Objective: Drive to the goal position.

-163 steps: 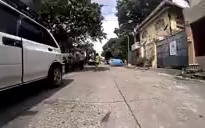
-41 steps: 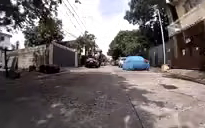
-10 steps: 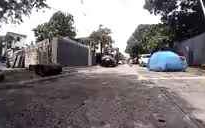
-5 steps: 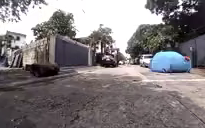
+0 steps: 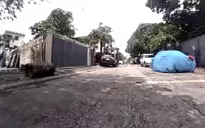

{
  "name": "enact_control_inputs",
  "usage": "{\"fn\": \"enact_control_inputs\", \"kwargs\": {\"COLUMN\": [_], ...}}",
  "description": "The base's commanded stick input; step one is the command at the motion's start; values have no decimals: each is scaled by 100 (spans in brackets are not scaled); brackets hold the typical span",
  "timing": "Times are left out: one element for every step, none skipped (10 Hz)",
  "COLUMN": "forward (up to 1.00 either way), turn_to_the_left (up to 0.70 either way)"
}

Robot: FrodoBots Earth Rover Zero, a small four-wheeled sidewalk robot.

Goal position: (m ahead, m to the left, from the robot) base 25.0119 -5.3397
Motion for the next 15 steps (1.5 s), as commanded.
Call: {"fn": "enact_control_inputs", "kwargs": {"forward": [70,70,70,70,70,70,70,70,70,70,70,70,70,70,70], "turn_to_the_left": [0,0,0,0,0,0,0,0,0,0,0,0,0,0,-27]}}
